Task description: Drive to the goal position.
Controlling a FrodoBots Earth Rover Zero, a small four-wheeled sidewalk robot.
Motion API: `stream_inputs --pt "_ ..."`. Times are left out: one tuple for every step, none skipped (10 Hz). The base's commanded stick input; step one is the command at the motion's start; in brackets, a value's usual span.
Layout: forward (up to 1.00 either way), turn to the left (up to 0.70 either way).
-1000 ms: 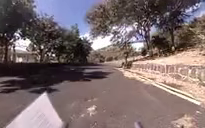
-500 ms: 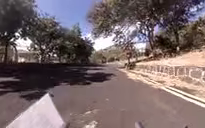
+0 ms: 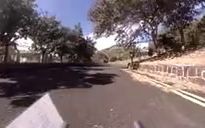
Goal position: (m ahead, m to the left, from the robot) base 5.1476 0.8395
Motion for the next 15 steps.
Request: stream_inputs --pt "0.70 0.00" --pt "0.70 0.00" --pt "0.70 0.00" --pt "0.70 0.00" --pt "0.70 0.00" --pt "0.70 0.00" --pt "0.70 0.00" --pt "0.70 0.00" --pt "0.70 0.00" --pt "0.70 0.00" --pt "0.70 0.00" --pt "0.70 0.00" --pt "0.70 0.00" --pt "0.70 0.00" --pt "0.70 0.00"
